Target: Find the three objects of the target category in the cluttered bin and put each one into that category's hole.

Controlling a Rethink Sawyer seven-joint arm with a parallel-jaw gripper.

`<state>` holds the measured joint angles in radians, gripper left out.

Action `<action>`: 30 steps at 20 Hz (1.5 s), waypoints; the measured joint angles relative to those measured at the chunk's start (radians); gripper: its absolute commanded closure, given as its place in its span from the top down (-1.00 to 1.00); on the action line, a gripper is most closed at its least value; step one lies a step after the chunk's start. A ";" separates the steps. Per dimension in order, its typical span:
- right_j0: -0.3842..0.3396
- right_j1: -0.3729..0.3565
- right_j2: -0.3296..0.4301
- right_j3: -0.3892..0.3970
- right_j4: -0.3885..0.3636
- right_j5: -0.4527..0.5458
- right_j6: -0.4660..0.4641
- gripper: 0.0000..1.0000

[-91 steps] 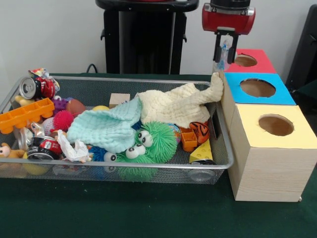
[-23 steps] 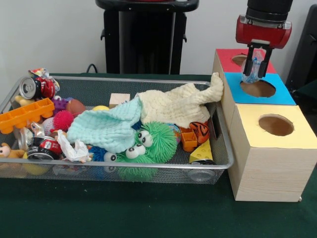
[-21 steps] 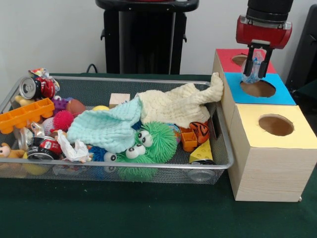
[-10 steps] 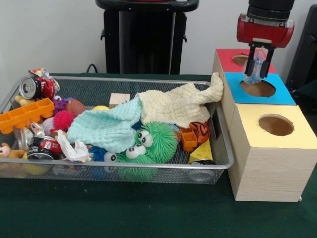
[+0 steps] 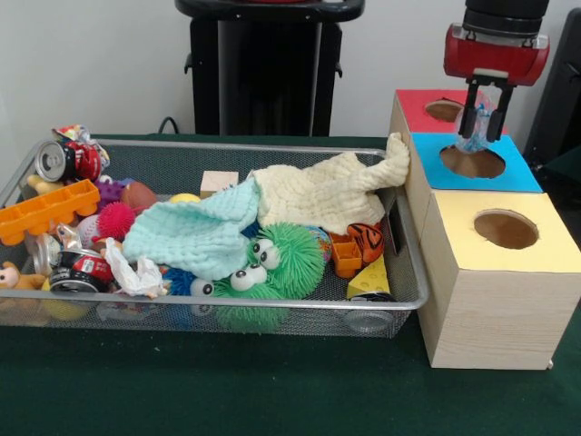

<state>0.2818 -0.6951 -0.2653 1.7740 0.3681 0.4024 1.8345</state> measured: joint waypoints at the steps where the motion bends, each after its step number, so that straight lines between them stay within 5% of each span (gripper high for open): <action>1: 0.002 0.000 0.000 0.000 0.001 0.000 0.000 -1.00; 13: 0.009 0.001 0.000 0.000 0.020 0.000 0.000 -1.00; 14: 0.009 0.001 0.000 0.000 0.022 0.000 0.000 1.00; 30: 0.009 0.001 0.000 0.000 0.025 0.000 0.000 1.00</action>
<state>0.2908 -0.6942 -0.2654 1.7740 0.3932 0.4024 1.8345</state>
